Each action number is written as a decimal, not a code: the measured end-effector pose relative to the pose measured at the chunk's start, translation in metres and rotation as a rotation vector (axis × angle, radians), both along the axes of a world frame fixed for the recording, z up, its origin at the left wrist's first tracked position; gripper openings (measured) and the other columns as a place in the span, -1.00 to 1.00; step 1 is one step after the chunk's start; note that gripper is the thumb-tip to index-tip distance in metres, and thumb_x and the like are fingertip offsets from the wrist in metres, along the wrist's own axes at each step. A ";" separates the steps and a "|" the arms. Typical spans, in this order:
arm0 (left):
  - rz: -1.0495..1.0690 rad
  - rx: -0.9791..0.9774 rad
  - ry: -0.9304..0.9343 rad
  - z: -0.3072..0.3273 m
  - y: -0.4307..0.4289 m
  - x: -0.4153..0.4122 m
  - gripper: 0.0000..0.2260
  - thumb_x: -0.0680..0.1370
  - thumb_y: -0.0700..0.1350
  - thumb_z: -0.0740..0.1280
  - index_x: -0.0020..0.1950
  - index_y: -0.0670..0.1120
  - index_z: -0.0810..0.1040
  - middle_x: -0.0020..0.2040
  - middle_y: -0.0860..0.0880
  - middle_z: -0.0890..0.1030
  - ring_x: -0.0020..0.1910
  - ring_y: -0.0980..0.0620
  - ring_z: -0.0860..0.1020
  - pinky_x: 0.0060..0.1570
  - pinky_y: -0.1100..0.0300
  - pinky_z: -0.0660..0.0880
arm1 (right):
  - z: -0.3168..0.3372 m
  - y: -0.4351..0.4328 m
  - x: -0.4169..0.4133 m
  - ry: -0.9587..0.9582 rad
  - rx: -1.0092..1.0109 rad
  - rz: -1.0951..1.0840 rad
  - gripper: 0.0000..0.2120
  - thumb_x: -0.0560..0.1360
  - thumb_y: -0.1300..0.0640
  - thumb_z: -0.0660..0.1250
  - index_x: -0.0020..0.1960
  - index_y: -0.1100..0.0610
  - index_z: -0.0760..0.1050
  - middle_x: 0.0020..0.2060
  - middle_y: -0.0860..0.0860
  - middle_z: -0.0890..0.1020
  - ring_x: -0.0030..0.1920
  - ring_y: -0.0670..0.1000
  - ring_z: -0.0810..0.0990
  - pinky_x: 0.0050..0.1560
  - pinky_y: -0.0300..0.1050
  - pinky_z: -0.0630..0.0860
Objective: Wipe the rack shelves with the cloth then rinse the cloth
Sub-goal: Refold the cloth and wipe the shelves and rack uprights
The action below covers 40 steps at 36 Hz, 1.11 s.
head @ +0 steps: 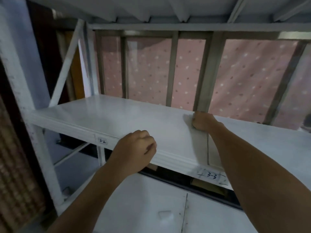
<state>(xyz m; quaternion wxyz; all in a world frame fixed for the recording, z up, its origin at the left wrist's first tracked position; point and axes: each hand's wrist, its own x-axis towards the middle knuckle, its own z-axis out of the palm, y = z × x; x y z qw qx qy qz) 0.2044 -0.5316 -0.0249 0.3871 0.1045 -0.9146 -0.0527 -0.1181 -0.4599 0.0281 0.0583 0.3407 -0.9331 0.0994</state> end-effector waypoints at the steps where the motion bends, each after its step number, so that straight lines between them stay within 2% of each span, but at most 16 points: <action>1: 0.004 0.006 0.004 0.000 -0.009 0.007 -0.70 0.59 -0.01 0.18 -0.17 -0.06 0.65 -0.19 0.07 0.60 -0.19 0.02 0.56 -0.21 0.08 0.54 | 0.000 -0.013 0.008 -0.005 -0.003 0.014 -0.66 0.61 0.13 0.13 0.31 0.26 0.43 0.21 0.26 0.55 0.21 0.28 0.53 0.16 0.05 0.45; 5: 0.023 0.026 0.032 -0.001 -0.043 0.028 -0.73 0.58 -0.02 0.20 -0.16 -0.04 0.66 -0.18 0.09 0.60 -0.20 0.05 0.55 -0.21 0.11 0.55 | -0.001 -0.067 0.030 0.012 0.019 0.125 -0.61 0.60 0.08 0.10 0.32 0.29 0.37 0.25 0.27 0.53 0.21 0.28 0.53 0.17 0.05 0.45; 10: 0.036 0.021 0.065 -0.004 -0.081 0.046 -0.73 0.58 -0.04 0.20 -0.16 -0.05 0.67 -0.18 0.07 0.61 -0.21 0.05 0.55 -0.20 0.12 0.56 | 0.000 -0.115 0.042 0.012 0.018 0.132 -0.58 0.60 0.05 0.12 0.37 0.25 0.37 0.30 0.23 0.51 0.25 0.26 0.51 0.20 0.04 0.43; 15: 0.011 -0.006 0.081 -0.008 -0.122 0.063 -0.76 0.58 -0.05 0.24 -0.09 -0.03 0.71 -0.14 0.08 0.64 -0.19 0.08 0.57 -0.17 0.15 0.56 | 0.000 -0.177 0.059 0.014 0.043 0.148 -0.63 0.61 0.06 0.11 0.32 0.24 0.41 0.26 0.23 0.52 0.23 0.26 0.52 0.09 0.01 0.44; 21: 0.030 -0.060 0.050 -0.006 -0.185 0.088 -0.78 0.56 -0.07 0.27 -0.05 -0.01 0.73 -0.12 0.07 0.66 -0.16 0.05 0.60 -0.11 0.05 0.59 | 0.003 -0.263 0.093 0.027 0.067 0.215 -0.58 0.60 0.02 0.15 0.35 0.26 0.34 0.23 0.23 0.53 0.18 0.26 0.53 0.02 -0.01 0.43; 28: 0.001 -0.153 0.029 -0.011 -0.253 0.120 -0.82 0.57 -0.12 0.31 0.04 -0.05 0.71 -0.05 0.04 0.67 -0.11 0.04 0.59 -0.11 0.04 0.58 | 0.001 -0.369 0.136 0.035 0.073 0.269 -0.54 0.60 0.03 0.16 0.41 0.25 0.32 0.30 0.21 0.50 0.24 0.23 0.52 0.17 0.02 0.44; 32: -0.058 -0.207 0.051 -0.017 -0.270 0.129 -0.82 0.57 -0.13 0.35 0.12 -0.07 0.70 0.02 0.00 0.68 -0.06 0.03 0.60 -0.05 0.07 0.58 | 0.004 -0.418 0.156 0.022 0.100 0.305 -0.50 0.59 0.00 0.15 0.46 0.23 0.33 0.36 0.21 0.48 0.27 0.22 0.51 0.19 0.02 0.46; 38: -0.041 -0.232 0.060 -0.013 -0.306 0.136 -0.79 0.63 -0.09 0.27 -0.05 -0.09 0.70 -0.12 -0.03 0.66 -0.18 -0.02 0.57 -0.15 0.01 0.52 | 0.001 -0.464 0.176 0.028 0.097 0.313 -0.55 0.61 -0.01 0.11 0.36 0.26 0.36 0.27 0.20 0.51 0.18 0.23 0.53 0.09 0.01 0.44; 40: -0.030 -0.226 0.063 -0.012 -0.322 0.141 -0.75 0.64 -0.09 0.25 -0.11 -0.09 0.68 -0.16 -0.02 0.65 -0.20 -0.02 0.55 -0.17 0.01 0.51 | 0.000 -0.472 0.185 0.022 0.065 0.309 -0.55 0.63 -0.02 0.10 0.38 0.26 0.34 0.26 0.20 0.51 0.19 0.23 0.52 0.11 0.01 0.43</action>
